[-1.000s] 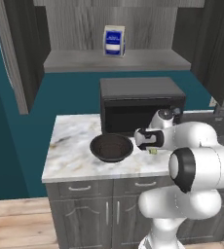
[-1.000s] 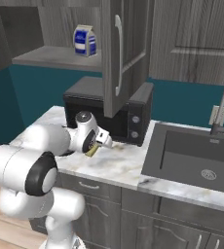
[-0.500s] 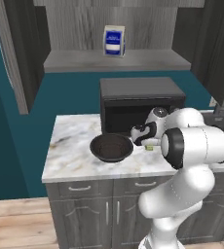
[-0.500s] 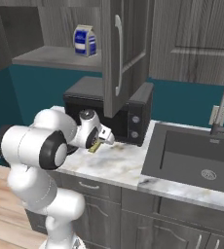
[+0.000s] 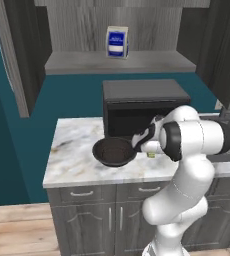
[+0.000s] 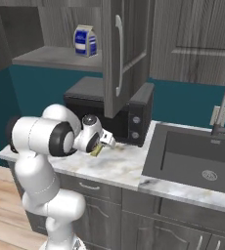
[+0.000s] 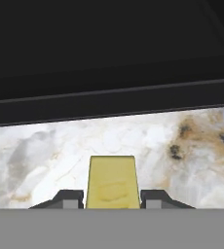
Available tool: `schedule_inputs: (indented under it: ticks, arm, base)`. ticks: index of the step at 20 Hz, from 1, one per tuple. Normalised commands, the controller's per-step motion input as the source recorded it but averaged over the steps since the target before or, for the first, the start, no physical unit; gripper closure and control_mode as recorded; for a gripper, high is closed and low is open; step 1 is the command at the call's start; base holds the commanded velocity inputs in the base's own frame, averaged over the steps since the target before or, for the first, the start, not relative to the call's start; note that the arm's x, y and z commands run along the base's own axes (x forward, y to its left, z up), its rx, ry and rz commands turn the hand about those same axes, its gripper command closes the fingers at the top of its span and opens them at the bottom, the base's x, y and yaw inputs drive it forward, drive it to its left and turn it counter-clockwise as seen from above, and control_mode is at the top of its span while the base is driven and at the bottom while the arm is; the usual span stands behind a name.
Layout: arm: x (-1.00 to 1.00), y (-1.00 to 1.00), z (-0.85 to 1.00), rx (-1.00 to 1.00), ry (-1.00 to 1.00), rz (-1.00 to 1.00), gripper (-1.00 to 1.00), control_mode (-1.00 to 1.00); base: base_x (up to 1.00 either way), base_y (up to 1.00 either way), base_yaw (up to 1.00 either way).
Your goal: Pick the egg and butter from the fridge and place them by the bowl for mixing.
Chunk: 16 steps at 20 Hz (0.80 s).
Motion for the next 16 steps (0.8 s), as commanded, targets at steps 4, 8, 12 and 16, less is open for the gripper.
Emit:
schedule_inputs:
  ticks: [4, 8, 12, 16]
  arm:
    - [0.08, 0.00, -0.16, -0.01, -0.02, 0.01, -1.00, -1.00]
    - [0.00, 0.00, 0.00, 0.00, 0.00, 0.00, -1.00, -1.00]
    - [0.03, 0.00, 0.18, 0.00, -0.01, -0.02, -1.00, -1.00]
    - [0.02, 0.00, 0.98, 0.00, -0.10, -0.09, -1.00, -1.00]
  base:
    - [0.00, 0.00, 0.00]
    - [0.00, 0.00, 0.00]
    - [0.00, 0.00, 0.00]
    - [0.00, 0.00, 0.00]
